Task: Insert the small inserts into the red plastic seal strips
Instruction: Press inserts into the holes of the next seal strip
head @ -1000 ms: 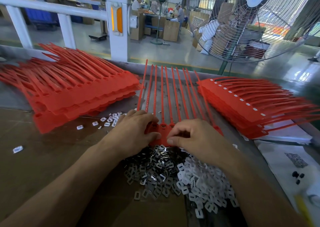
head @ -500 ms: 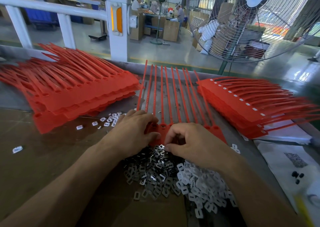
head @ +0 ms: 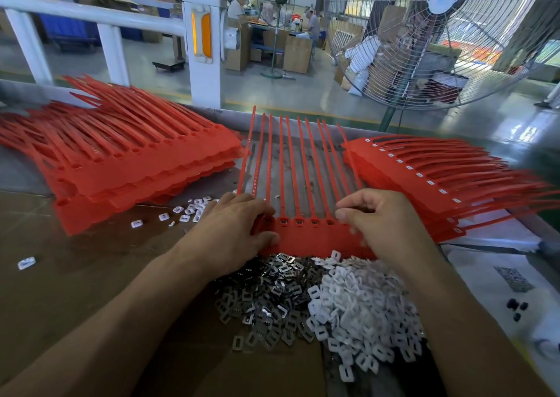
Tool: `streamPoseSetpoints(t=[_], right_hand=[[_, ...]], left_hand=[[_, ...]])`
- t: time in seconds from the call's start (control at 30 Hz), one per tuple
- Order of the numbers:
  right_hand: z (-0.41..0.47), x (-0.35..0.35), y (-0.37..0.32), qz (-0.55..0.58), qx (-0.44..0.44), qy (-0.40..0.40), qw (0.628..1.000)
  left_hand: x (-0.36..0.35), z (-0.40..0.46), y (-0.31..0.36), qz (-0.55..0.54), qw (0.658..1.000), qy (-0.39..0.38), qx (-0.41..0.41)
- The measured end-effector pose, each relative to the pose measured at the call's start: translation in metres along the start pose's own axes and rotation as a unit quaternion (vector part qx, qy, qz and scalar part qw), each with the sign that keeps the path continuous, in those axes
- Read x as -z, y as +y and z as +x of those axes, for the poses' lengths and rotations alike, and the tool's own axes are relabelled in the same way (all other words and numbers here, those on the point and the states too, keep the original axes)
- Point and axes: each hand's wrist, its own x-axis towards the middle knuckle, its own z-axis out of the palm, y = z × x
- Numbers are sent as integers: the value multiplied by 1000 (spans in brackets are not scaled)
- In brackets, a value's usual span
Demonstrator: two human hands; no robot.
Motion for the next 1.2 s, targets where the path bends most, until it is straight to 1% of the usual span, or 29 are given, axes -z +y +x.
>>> streamPoseSetpoints(t=[0.13,0.23,0.4,0.63,0.9,1.07,1.2], right_hand=[[8,8,12,-24,-48,32,998],[10,6,17,-46,-64,24,997],[11,1,20,-73,-46,28,996],[12,-6,16,-122,-42,28,991],[14,-5,16,-148,-50,15,988],[14,-4,21,-130,-48,26,990],[16,-2,27,-109,-46,55,991]], left_hand=[[0,0,0,-3,1000,0,-1],[0,0,0,-5,1000,-1,-1],[1,-1,1,-4,1000,-4,1],[0,0,2,-4,1000,-3,2],[1,-1,1,-7,1000,-3,1],[1,-2,2,-6,1000,-5,3],[1,-2,3,-2,1000,-4,4]])
